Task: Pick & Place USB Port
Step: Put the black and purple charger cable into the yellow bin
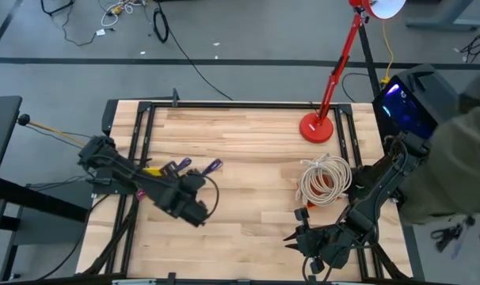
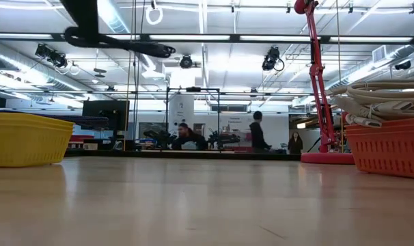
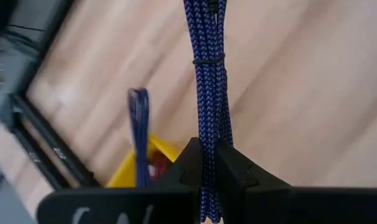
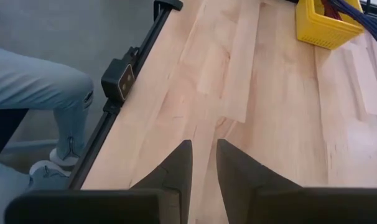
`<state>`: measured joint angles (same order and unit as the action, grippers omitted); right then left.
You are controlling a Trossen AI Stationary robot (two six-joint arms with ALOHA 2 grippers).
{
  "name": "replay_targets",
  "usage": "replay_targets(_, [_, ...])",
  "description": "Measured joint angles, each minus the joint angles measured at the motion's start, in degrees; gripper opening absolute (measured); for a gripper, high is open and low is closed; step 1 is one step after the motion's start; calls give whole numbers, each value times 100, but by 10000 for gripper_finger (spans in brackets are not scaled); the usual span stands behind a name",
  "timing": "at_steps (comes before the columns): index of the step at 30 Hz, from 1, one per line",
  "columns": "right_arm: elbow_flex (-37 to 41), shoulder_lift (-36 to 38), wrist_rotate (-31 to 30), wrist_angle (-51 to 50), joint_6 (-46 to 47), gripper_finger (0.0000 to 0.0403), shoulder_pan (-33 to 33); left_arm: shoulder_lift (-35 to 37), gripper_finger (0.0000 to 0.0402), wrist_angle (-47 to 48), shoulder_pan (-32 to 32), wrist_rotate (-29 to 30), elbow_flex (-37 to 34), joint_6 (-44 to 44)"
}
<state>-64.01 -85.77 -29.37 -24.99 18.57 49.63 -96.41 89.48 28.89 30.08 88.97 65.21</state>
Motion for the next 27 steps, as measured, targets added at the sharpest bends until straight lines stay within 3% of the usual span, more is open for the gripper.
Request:
replay_targets(7, [0,2,51,2,162,75,1,177,21,47,356,-582,-413,673])
replay_targets(17, [0,1,81,35,237,75,75,258,21,53,422,-1789,-1992,1151])
replay_targets(27, [0,0,78,52,216,75,76,1380,21,60,1095,-1850,-2687,2263])
